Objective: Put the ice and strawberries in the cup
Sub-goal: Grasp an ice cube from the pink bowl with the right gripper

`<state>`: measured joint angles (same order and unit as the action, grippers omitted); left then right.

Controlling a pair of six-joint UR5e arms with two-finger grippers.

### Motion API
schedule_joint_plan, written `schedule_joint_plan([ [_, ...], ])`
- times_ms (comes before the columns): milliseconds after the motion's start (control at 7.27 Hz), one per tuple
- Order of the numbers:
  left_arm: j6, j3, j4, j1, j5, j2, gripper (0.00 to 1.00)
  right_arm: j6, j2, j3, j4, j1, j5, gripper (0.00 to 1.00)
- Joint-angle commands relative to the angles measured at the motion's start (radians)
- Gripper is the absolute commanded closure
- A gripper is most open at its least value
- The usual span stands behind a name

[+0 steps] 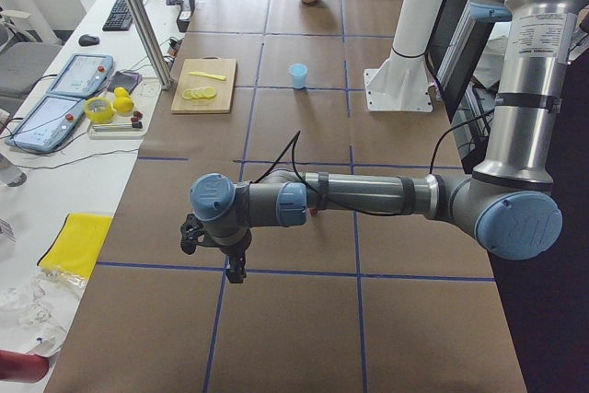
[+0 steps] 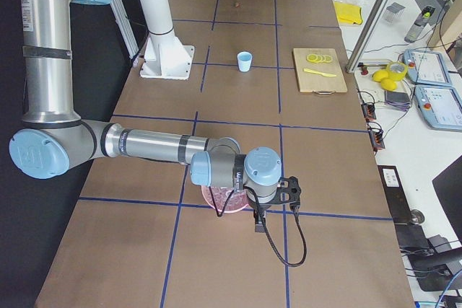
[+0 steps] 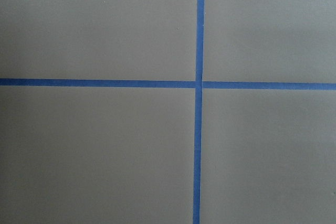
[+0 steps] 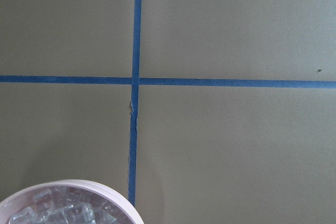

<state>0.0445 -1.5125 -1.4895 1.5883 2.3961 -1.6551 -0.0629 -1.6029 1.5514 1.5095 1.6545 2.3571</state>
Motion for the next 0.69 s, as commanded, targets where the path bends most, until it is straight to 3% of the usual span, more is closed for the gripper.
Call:
schedule_joint_plan([
  [0, 0.000, 0.000, 0.000, 0.001, 0.000, 0.000, 0.00, 0.000, -0.011, 0.003, -0.003, 0.001, -0.001, 0.00],
  [550, 0.000, -0.002, 0.000, -0.001, 0.000, -0.002, 0.00, 0.008, -0.023, 0.027, -0.018, -0.002, -0.002, 0.00],
])
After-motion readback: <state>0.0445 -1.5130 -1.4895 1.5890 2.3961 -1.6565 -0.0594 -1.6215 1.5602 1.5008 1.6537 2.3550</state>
